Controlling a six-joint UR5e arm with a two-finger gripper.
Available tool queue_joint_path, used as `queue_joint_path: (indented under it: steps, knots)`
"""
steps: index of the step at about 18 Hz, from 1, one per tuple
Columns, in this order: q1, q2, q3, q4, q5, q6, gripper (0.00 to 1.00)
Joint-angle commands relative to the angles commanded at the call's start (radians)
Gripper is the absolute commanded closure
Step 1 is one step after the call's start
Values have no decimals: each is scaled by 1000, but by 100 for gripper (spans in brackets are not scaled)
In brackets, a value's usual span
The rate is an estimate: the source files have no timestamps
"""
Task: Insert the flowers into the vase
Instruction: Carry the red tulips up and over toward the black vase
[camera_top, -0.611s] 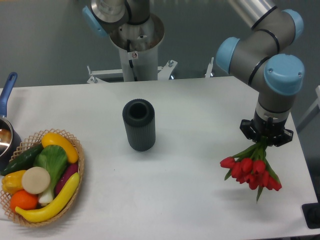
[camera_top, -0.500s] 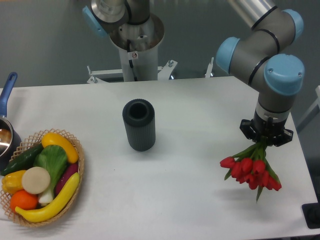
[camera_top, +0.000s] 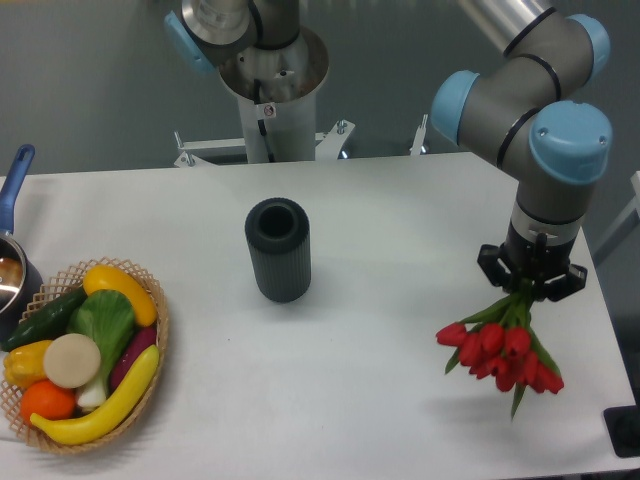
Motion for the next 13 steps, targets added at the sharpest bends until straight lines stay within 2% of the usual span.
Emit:
queue_joint_path:
  steps: [2, 4, 10, 11, 13]
  knots:
    - [-21, 11, 0, 86, -103, -90, 100]
    - [-32, 12, -2, 135, -198, -156, 100]
    - [-87, 45, -14, 152, -469, -213, 100]
    - [-94, 60, -20, 160, -560, -217, 100]
    - [-95, 86, -46, 210, -727, -250, 100]
